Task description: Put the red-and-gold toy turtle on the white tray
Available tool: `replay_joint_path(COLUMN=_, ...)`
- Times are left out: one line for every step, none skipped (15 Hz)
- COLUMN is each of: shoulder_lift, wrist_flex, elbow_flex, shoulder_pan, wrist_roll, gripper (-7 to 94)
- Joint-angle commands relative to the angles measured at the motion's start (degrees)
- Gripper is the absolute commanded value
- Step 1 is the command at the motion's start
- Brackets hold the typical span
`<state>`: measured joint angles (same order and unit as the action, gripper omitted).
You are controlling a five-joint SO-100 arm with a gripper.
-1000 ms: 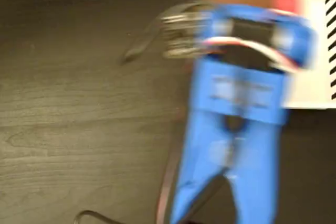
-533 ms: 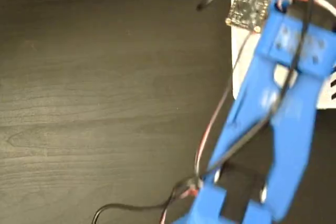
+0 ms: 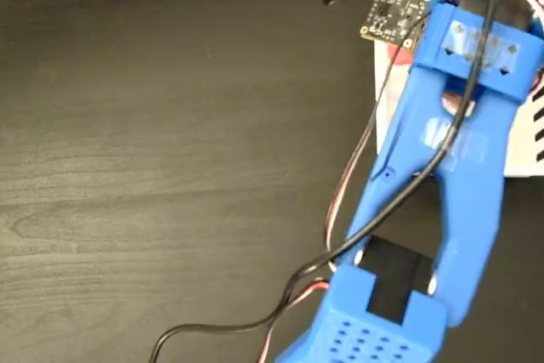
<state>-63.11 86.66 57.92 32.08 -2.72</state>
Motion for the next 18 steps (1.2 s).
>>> replay_joint_path(shoulder_lift=-1.6, wrist_flex=-1.2, elbow_flex=-2.5, shoulder_pan=1.5, wrist_roll=-1.5, gripper=0)
replay_joint_path(shoulder_lift=-0.9, wrist_flex=-1.7, elbow_flex=-2.5, shoulder_pan=1.9, wrist_roll=-1.9, gripper=0)
replay_joint_path(shoulder_lift=-0.2, wrist_flex=-1.7, elbow_flex=-2.5, shoulder_pan=2.1, wrist_roll=-2.4, gripper=1)
replay_joint_path(shoulder_lift=0.4, wrist_flex=-1.7, elbow_flex=-2.5, shoulder_pan=2.2, wrist_roll=-2.7, gripper=12)
replay_joint_path(shoulder_lift=0.6, wrist_flex=-1.7, elbow_flex=-1.9, shoulder_pan=2.2, wrist_roll=-4.0, gripper=33)
replay_joint_path(shoulder_lift=0.6, wrist_flex=-1.8, elbow_flex=-1.2, shoulder_pan=2.2, wrist_roll=-4.7, gripper=47)
replay_joint_path(shoulder_lift=0.6, wrist_flex=-1.9, elbow_flex=-0.6, shoulder_pan=2.0, wrist_roll=-4.8, gripper=54)
replay_joint_path(shoulder_lift=0.6, wrist_flex=-1.8, elbow_flex=-0.5, shoulder_pan=2.0, wrist_roll=-4.8, gripper=58)
replay_joint_path(shoulder_lift=0.6, wrist_flex=-1.6, elbow_flex=-0.5, shoulder_pan=2.0, wrist_roll=-4.8, gripper=59)
replay_joint_path(shoulder_lift=0.4, wrist_flex=-1.2, elbow_flex=-0.4, shoulder_pan=2.0, wrist_roll=-5.0, gripper=59)
replay_joint_path(shoulder_lift=0.4, wrist_flex=-1.0, elbow_flex=-0.4, shoulder_pan=2.0, wrist_roll=-5.0, gripper=59)
replay_joint_path(shoulder_lift=0.1, wrist_flex=-0.9, elbow_flex=-0.1, shoulder_pan=2.1, wrist_roll=-5.2, gripper=59)
replay_joint_path(shoulder_lift=-0.6, wrist_flex=-1.0, elbow_flex=0.4, shoulder_pan=2.2, wrist_roll=-5.4, gripper=59)
replay_joint_path(shoulder_lift=-1.8, wrist_flex=-1.1, elbow_flex=1.2, shoulder_pan=2.3, wrist_roll=-5.8, gripper=59)
replay_joint_path(shoulder_lift=-3.2, wrist_flex=-1.1, elbow_flex=1.4, shoulder_pan=2.3, wrist_roll=-5.9, gripper=59)
replay_joint_path(shoulder_lift=-5.0, wrist_flex=0.4, elbow_flex=1.1, shoulder_pan=2.1, wrist_roll=-5.8, gripper=59)
replay_joint_path(shoulder_lift=-7.2, wrist_flex=2.7, elbow_flex=-0.4, shoulder_pan=1.3, wrist_roll=-5.4, gripper=57)
replay_joint_path(shoulder_lift=-9.6, wrist_flex=4.8, elbow_flex=-1.9, shoulder_pan=-0.1, wrist_roll=-4.7, gripper=51)
